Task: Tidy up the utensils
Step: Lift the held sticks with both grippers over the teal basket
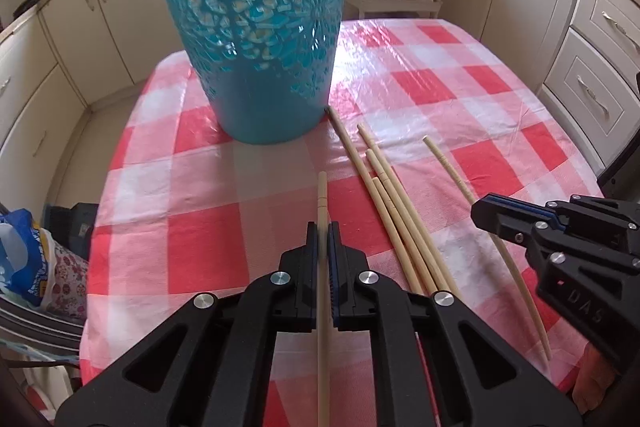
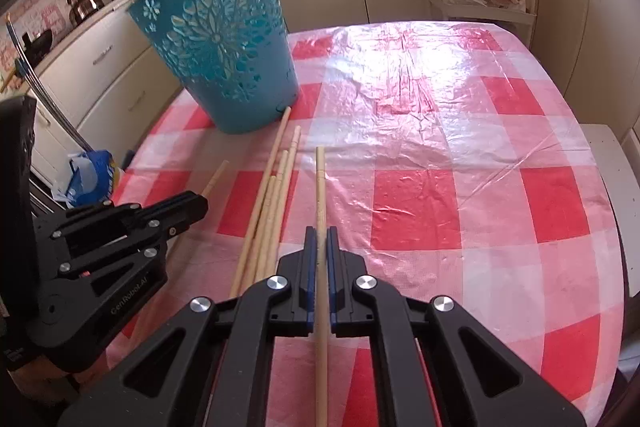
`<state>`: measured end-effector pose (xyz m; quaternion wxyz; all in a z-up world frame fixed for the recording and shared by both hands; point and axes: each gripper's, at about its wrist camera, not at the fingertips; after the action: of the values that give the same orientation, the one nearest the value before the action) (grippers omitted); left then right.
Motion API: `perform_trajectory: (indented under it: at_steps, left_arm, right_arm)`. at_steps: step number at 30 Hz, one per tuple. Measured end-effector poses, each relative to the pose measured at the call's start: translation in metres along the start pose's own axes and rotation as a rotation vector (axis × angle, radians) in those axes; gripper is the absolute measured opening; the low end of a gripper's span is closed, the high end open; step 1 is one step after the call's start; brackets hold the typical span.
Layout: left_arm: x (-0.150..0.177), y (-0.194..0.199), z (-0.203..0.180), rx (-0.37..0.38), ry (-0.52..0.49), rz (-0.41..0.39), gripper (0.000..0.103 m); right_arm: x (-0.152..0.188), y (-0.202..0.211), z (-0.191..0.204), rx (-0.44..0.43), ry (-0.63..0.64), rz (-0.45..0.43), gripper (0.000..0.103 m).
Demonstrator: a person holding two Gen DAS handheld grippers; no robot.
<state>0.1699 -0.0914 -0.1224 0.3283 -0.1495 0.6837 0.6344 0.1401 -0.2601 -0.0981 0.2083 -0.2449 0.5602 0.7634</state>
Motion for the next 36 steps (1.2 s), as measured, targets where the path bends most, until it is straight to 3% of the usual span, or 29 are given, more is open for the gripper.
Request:
perform_trajectory:
  at_steps: [5,13,22,27,36]
  left_arm:
    - [-0.002,0.032,0.0,-0.01,0.001,-0.071,0.005]
    - [0.001,0.095,0.007,-0.016,0.039,-0.212,0.005]
    - [0.0,0.173,0.05,0.134,0.211,-0.491,0.005]
    - [-0.025,0.184,0.079,0.148,0.284,-0.591,0.005]
    - [-0.103,0.158,0.107,0.179,0.35,-0.695,0.005]
  right_arm:
    - [0.001,0.033,0.005,-0.073,-0.079,-0.106,0.006]
    - [-0.004,0.093,0.029,-0.154,-0.101,-0.264,0.006]
    - [-0.029,0.153,0.061,-0.205,-0.063,-0.46,0.006]
    - [-0.064,0.147,0.077,-0.224,-0.026,-0.531,0.006]
    - [-0.154,0.106,0.088,-0.216,-0.073,-0.691,0.006]
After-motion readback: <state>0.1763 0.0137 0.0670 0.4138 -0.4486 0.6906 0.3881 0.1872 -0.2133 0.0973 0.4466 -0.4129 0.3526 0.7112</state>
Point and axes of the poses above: each gripper's, at about its wrist camera, not at the fingertips, and y roughly against the way its jaws point, z to its left, x to its underside, and after that the axes turned 4 degrees about -z, right-handed
